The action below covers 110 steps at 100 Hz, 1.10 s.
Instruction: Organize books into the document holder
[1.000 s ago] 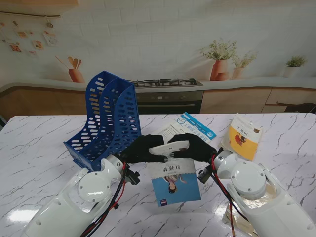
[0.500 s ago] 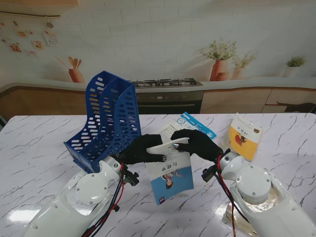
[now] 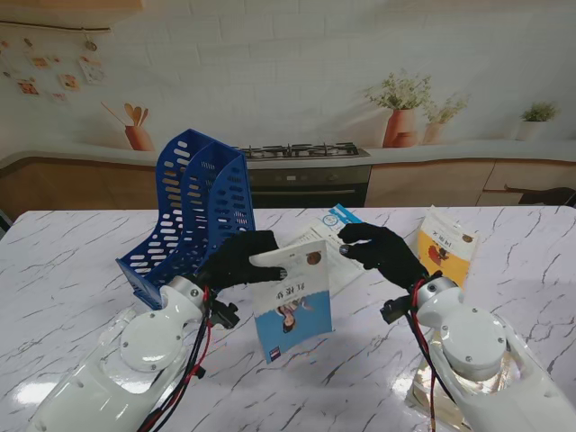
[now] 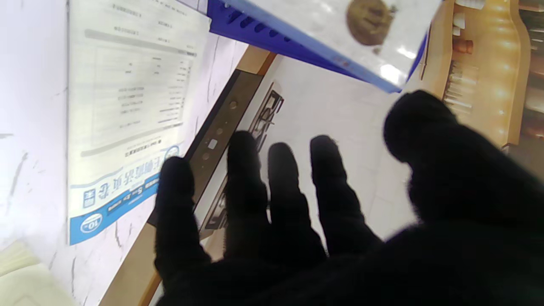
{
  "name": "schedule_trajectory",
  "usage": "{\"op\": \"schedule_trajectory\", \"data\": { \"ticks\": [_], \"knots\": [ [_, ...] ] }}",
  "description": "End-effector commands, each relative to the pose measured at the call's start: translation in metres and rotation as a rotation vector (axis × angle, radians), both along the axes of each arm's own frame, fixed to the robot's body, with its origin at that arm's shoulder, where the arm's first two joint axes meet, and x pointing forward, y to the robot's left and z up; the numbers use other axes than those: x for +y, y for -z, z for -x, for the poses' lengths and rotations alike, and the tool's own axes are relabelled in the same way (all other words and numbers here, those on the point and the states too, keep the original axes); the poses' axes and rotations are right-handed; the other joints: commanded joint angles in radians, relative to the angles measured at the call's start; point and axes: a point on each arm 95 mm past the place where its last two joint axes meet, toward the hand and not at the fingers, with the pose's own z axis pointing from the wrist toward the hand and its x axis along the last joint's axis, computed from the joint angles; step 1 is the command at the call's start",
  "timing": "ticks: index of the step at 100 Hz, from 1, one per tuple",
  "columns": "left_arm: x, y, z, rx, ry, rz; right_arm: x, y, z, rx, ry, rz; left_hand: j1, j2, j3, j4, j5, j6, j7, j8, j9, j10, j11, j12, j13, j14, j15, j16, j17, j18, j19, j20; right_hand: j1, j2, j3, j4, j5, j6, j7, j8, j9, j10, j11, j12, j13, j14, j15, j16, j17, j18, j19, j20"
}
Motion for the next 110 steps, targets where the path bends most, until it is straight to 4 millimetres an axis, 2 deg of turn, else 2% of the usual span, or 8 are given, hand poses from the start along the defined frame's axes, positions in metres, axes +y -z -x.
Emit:
{"op": "schedule_trajectory", "data": {
  "ticks": [1,51,84,110],
  "knots": [
    [0.002,-0.015,0.003,-0.041,-0.005,0.022,0.000,0.005,0.004,0.015,0.007,-0.003,0.067,0.071,0.138,0.085,0.000,0.033,0.085,0.047,0.096,0.088,0.059,0.001,0.026,-0.039,0.083,-0.006,0.039,-0.142,0.253,0.020,-0.031,-0.006,-0.008,0.037,-0.018,-0.007,-0.013,0.006,-0.011,-0.028,-0.008,-0.010,-0.003,-0.001,-0.020,-0.006,-0.011,-0.008,-0.008,-0.006],
    [0.048,-0.084,0.027,-0.173,-0.244,-0.067,-0.004,0.020,-0.001,0.052,0.048,-0.024,0.063,0.075,0.134,0.085,0.000,0.029,0.083,0.050,0.097,0.080,0.059,0.000,0.026,-0.041,0.084,-0.007,0.039,-0.141,0.256,0.018,-0.035,-0.004,0.003,0.034,-0.009,0.003,-0.010,0.001,-0.003,-0.016,-0.011,-0.011,0.001,0.005,-0.019,0.002,-0.020,-0.002,-0.012,-0.011],
    [0.071,-0.108,0.042,-0.212,-0.367,-0.117,-0.008,0.024,0.005,0.052,0.058,-0.011,0.062,0.074,0.131,0.086,0.001,0.023,0.082,0.053,0.097,0.077,0.059,0.000,0.026,-0.038,0.085,-0.007,0.038,-0.138,0.255,0.015,-0.024,0.012,-0.027,0.037,-0.016,0.002,-0.012,0.000,-0.012,-0.021,-0.012,-0.011,-0.012,-0.008,-0.023,0.002,-0.030,-0.011,-0.024,-0.017],
    [0.096,-0.122,0.055,-0.223,-0.479,-0.132,-0.012,0.026,0.007,0.060,0.068,0.001,0.059,0.073,0.131,0.086,0.000,0.017,0.082,0.054,0.098,0.077,0.059,0.000,0.026,-0.036,0.085,-0.006,0.038,-0.133,0.257,0.013,-0.028,0.008,-0.028,0.039,-0.014,-0.009,-0.009,0.001,-0.008,-0.029,-0.010,-0.012,-0.008,-0.015,-0.023,0.002,-0.031,-0.014,-0.027,-0.018]
  ]
}}
